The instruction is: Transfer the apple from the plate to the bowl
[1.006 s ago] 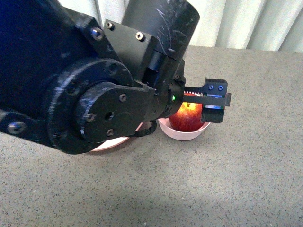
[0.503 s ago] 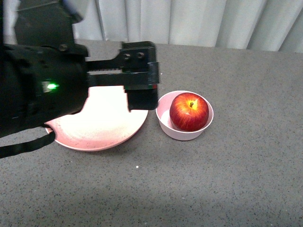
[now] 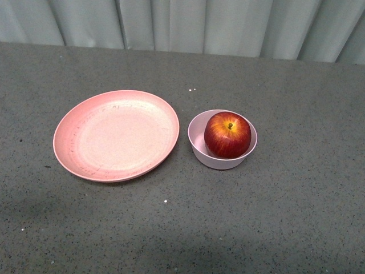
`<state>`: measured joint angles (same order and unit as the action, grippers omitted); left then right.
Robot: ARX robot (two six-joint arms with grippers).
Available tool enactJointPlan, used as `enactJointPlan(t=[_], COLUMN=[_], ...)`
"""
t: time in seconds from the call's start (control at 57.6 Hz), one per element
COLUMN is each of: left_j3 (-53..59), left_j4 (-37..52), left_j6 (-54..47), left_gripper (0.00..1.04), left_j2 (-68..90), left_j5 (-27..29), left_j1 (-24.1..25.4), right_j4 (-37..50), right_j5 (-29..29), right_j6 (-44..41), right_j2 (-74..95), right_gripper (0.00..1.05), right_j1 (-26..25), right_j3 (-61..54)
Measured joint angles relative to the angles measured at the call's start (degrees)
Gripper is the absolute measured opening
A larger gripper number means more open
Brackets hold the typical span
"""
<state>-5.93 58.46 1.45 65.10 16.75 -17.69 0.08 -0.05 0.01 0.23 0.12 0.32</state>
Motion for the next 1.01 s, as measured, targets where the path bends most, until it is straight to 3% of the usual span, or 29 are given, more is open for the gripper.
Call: enactJointPlan(t=[0.208,0.607,0.659,0.711,1.006], left_j3=[3.08,4.76,4.79,4.81,4.81], left_j4=[-7.32,-22.67,-25.92,-28.13,-37.0], left_j6=[-0.5,-1.01,-1.07,-1.03,-1.05], left_gripper=[0.04,0.04,0.04,0.04,0.04], left_j2=[-10.1,-28.5,-31.87,-34.42,-43.78], left_j5=[-4.52,-10.75,-15.96,-16.24,-16.59], left_j1=[5.11,11.45,15.26,17.18,17.55], right_j4=[0.0,0.0,0.0,0.0,0.0], right_j5=[0.0,0.0,0.0,0.02,0.0], right_j6=[0.0,0.0,0.0,0.0,0.0], right_j2=[0.0,0.0,0.0,0.0,0.0], right_gripper=[0.95,0.95,0.95,0.95,0.95], right_j1=[0.02,0.0,0.0,0.0,0.02], right_j3=[0.0,0.0,0.0,0.0,0.0])
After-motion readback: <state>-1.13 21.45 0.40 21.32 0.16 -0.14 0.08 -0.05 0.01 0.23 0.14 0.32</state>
